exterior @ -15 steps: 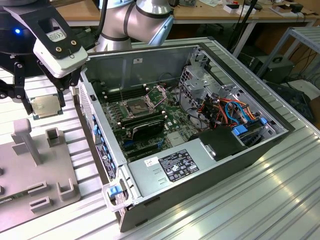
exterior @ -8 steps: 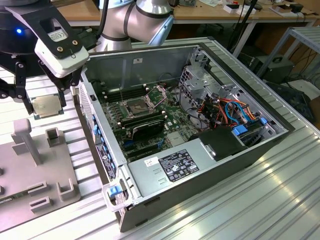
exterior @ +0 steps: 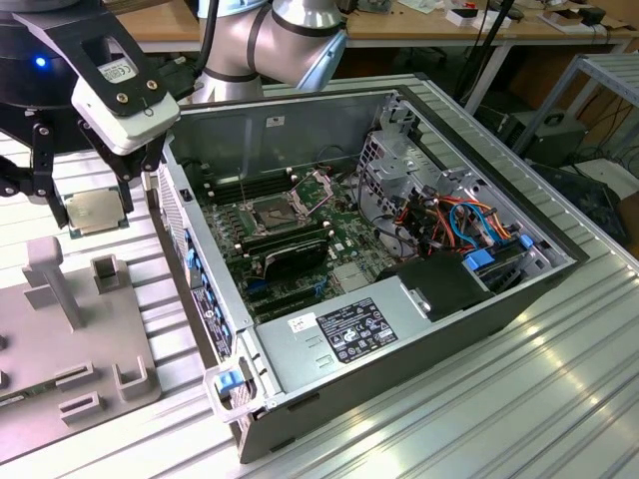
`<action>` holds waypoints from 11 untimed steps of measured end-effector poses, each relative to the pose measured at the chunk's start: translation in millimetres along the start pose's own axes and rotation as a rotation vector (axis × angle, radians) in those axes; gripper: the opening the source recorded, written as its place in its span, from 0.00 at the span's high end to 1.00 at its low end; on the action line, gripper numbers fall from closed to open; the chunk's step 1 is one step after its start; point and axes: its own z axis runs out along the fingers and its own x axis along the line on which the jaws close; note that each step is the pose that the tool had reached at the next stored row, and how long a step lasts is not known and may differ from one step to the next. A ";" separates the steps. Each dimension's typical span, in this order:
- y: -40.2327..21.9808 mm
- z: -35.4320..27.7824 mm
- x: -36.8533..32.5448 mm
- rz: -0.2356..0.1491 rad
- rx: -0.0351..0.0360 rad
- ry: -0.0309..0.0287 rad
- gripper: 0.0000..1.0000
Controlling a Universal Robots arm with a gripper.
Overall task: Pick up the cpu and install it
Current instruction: 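Pick up the cpu and move it towards the insertion slot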
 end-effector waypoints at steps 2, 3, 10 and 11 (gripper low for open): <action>0.0 0.0 0.0 0.000 0.0000 0.0000 0.45; 0.0 0.0 0.0 0.000 0.0000 0.0000 0.45; -0.1 0.0 -5.8 0.000 0.0000 0.0001 0.45; -0.1 0.1 -7.3 0.000 0.0000 0.0000 0.45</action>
